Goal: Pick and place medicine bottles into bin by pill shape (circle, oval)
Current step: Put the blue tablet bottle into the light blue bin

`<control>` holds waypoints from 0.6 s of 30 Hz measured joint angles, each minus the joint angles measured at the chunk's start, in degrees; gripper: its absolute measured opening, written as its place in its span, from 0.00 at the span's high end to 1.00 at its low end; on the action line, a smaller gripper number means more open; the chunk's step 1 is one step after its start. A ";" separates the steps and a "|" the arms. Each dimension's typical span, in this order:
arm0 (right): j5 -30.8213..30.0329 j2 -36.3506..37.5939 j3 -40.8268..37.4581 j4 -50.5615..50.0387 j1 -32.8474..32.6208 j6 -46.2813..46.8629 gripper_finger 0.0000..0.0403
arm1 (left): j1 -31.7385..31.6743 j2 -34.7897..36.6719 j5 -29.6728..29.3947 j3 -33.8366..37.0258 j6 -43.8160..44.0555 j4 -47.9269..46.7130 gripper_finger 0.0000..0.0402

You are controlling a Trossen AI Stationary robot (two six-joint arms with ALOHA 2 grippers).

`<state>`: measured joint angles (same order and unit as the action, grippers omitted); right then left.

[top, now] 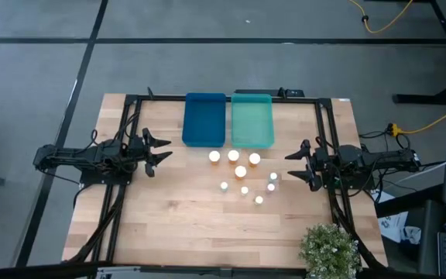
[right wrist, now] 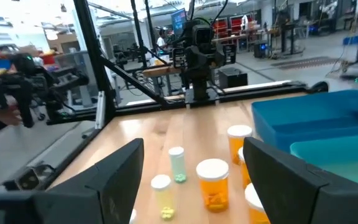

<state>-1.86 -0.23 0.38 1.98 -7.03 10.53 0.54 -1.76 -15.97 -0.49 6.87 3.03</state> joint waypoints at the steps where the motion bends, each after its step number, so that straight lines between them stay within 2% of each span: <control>1: 0.70 0.00 -0.02 -0.02 -0.01 0.70 0.31 | 0.02 0.00 0.00 0.00 0.02 0.00 0.52; 5: 1.58 0.00 0.00 -0.34 -0.02 3.38 0.31 | 0.00 0.00 -0.01 0.00 0.00 0.02 0.52; 8: 0.21 -0.13 2.06 -5.27 -0.01 4.76 0.31 | 0.02 0.00 -0.02 0.02 0.00 0.36 0.52; 13: -5.78 -1.62 11.95 -17.22 0.00 7.12 0.31 | 0.02 0.00 -0.03 0.02 -0.01 0.55 0.52; 18: -6.76 -7.37 22.14 -25.28 0.00 3.31 0.31 | 0.02 0.01 -0.23 0.01 -0.01 0.55 0.52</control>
<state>-8.62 -7.60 22.52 -23.31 -7.03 13.84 0.56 -1.75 -16.20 -0.48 6.87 3.58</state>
